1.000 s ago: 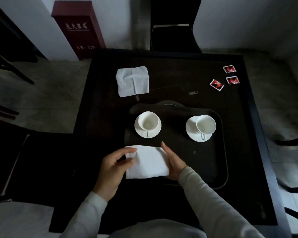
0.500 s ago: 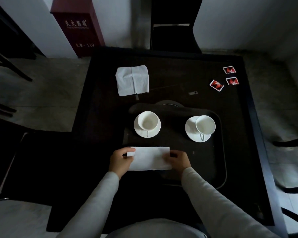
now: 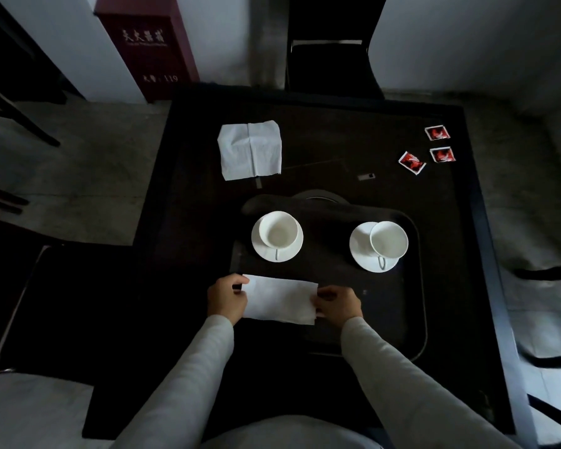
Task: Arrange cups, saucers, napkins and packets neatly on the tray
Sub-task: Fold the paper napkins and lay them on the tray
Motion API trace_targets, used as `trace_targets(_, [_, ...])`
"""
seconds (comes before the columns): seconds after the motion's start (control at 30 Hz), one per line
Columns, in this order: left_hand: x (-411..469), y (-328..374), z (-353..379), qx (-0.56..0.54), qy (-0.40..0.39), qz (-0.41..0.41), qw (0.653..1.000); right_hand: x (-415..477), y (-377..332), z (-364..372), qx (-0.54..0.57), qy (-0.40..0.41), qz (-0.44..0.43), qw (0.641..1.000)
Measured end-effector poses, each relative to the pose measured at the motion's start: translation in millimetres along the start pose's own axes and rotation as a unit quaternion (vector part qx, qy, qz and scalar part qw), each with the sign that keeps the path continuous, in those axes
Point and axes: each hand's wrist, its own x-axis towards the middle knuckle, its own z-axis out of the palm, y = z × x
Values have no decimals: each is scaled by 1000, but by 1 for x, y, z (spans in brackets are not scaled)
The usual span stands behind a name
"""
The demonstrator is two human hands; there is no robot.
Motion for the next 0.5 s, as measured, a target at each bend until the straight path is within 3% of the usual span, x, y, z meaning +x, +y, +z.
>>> trace_targets(0.3, [3, 0, -6, 29, 10, -19, 999, 1, 3, -8, 17, -7, 19, 1000])
trace_targets(0.5, [10, 3, -24, 71, -1, -11, 997, 6, -14, -25, 9, 34, -14, 999])
